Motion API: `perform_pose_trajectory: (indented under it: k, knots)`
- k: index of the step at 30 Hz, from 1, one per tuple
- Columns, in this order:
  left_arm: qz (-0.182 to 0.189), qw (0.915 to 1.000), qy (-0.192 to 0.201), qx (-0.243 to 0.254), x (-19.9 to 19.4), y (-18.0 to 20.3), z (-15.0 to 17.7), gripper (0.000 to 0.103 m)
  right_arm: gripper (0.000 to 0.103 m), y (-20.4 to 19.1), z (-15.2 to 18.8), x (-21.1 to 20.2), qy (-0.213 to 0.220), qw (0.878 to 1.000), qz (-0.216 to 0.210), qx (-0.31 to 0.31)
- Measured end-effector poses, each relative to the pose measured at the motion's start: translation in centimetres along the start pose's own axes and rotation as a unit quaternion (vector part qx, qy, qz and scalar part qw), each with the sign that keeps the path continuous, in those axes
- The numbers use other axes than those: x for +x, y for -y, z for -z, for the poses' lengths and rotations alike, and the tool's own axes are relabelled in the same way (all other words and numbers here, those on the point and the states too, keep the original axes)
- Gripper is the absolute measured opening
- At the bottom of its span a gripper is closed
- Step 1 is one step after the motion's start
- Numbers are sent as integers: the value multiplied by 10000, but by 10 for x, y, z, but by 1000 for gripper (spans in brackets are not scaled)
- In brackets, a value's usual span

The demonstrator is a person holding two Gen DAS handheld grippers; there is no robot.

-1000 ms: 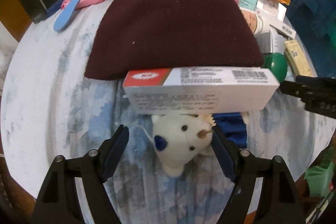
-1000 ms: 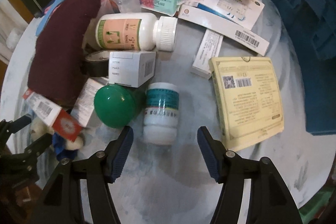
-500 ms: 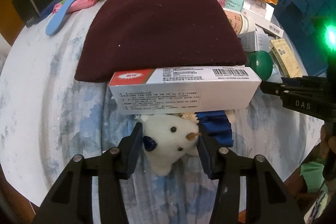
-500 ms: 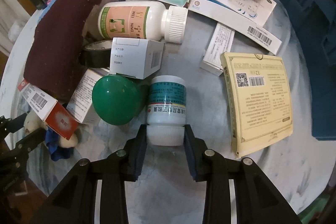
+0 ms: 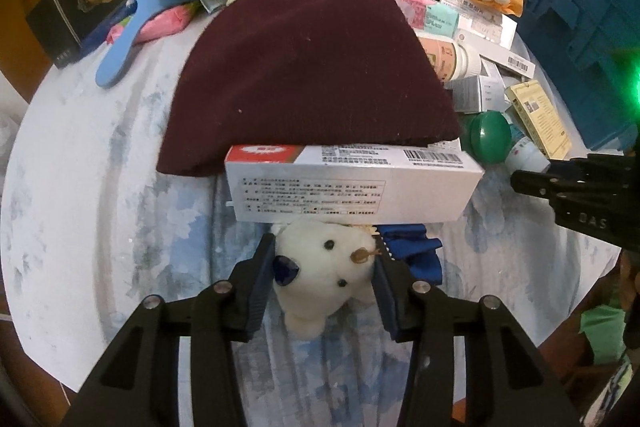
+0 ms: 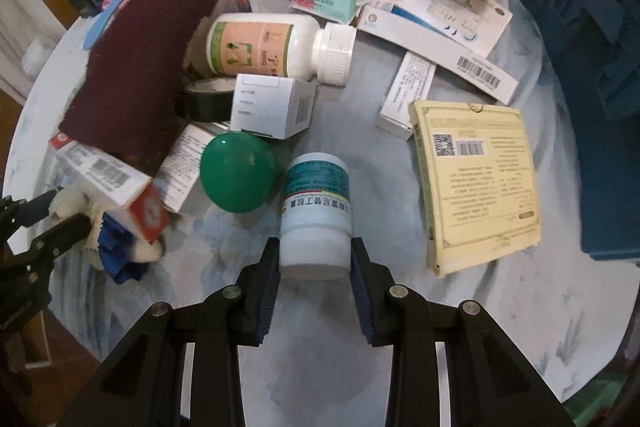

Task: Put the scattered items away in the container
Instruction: 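Grasp the white plush bear with the left gripper while the right gripper grasps the white ointment jar, then lift the bear and ointment jar and carry them over the blue crate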

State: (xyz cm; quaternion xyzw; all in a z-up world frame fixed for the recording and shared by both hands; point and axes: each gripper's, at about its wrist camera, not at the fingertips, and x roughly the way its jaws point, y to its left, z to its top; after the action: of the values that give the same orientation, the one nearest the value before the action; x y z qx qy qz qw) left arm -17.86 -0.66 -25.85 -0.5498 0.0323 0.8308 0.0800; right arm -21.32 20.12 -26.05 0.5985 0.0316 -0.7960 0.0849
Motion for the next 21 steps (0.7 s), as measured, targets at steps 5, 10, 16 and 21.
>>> perform_pose_trajectory:
  k: [5, 10, 16, 21]
  knots:
    - [-64, 9995, 296, 54, -24, -3, -6, 44, 33, 3, 7, -18, 162, 9999, -43, 7]
    - [-134, 9974, 701, 133, -54, -4, -21, 44, 33, 4, 4, -43, 442, 9990, -14, -14]
    - [-190, 9918, 1233, 265, -92, 2, -48, 44, 33, -11, -3, -77, 858, 9963, 53, -41]
    - [-215, 9873, 1528, 373, -114, 9, -67, 44, 33, -13, -22, -107, 1212, 9925, 116, -62]
